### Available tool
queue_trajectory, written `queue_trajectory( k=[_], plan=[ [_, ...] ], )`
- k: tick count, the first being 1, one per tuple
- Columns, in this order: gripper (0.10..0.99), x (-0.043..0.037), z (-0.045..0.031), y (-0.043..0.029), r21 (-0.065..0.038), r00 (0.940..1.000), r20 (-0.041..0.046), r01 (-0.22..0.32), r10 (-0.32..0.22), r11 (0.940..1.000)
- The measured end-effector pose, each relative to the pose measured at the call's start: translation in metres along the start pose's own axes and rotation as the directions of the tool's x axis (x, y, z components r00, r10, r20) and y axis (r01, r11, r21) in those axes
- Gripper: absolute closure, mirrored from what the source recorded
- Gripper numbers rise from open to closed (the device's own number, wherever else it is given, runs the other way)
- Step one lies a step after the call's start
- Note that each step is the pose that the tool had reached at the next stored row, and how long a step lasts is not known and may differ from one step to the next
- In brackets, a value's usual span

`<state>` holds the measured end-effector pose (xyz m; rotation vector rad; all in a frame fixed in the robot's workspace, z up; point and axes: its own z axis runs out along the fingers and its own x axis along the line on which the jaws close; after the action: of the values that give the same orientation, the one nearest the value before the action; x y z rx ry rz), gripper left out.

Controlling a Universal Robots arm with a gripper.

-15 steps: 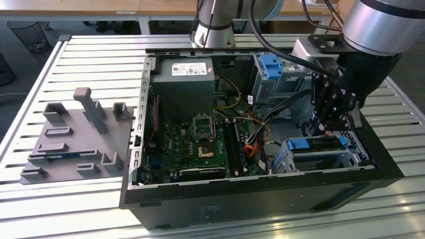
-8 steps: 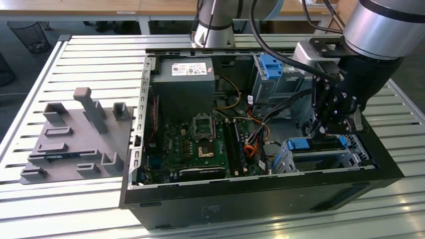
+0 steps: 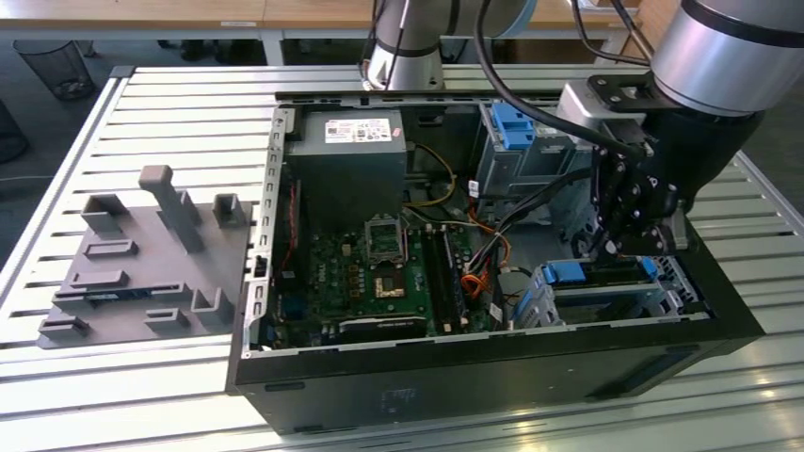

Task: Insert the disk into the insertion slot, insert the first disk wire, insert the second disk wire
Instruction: 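Insert the second disk wire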

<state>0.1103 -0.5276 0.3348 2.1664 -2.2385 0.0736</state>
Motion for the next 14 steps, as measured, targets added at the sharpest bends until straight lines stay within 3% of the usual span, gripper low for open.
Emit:
queue_trajectory(
  k=[14],
  plan=[
    [0.941,0.0018,0.0017,-0.0028,0.001,0.9999,0.0008,0.015,-0.015,0.9999]
  ],
)
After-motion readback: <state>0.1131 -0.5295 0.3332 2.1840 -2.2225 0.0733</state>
